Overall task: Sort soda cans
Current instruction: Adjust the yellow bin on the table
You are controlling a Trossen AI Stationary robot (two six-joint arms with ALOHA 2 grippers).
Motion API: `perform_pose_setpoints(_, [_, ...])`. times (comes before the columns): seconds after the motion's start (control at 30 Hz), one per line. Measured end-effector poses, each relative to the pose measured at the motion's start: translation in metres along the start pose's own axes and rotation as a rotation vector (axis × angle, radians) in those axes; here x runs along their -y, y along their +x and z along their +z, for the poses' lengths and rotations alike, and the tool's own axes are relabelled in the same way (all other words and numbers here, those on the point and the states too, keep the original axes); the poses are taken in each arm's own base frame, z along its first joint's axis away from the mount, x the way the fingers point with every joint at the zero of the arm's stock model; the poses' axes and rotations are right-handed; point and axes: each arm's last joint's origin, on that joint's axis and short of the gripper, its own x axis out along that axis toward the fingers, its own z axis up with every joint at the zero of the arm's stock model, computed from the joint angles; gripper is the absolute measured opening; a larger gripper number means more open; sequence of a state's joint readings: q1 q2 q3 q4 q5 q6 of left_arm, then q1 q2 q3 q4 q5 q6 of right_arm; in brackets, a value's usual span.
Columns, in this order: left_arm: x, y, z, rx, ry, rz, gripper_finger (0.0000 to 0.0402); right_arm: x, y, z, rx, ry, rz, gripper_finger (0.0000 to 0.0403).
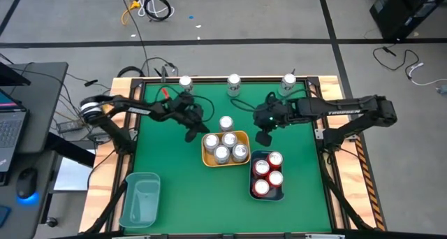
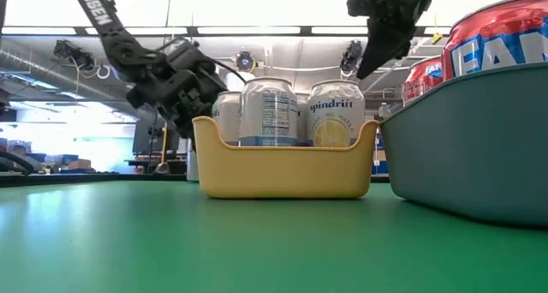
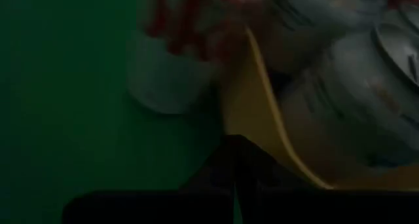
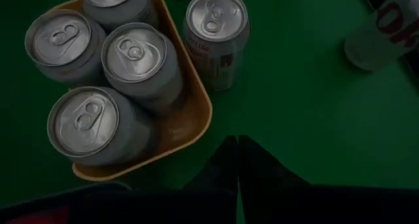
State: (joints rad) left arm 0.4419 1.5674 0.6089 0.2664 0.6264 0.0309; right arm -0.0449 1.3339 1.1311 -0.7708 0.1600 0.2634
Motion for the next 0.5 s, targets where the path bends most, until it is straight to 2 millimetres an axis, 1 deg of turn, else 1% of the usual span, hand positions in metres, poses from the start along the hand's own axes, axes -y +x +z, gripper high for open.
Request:
perform_pose_setpoints(0.07, [0.000, 0.010, -0.005, -0.039, 0.003, -0.066, 0.0005, -0.001, 0.000, -0.004, -0.006, 0.005, 0.004, 0.0000])
perform_pose_setpoints(0.2, [0.009, 0.022, -0.011, -0.076, 0.011, -0.117, 0.0005, -0.007, 0.000, -0.006, -0.011, -0.003, 0.018, 0.0000])
perform_pose_setpoints(0.37, [0.032, 0.032, -0.018, -0.121, 0.005, -0.206, 0.0005, -0.014, -0.002, -0.009, -0.015, -0.026, 0.036, 0.0000])
perform_pose_setpoints(0.5, [0.056, 0.043, -0.022, -0.159, 0.004, -0.260, 0.0005, -0.021, -0.003, -0.011, -0.017, -0.042, 0.052, 0.0000])
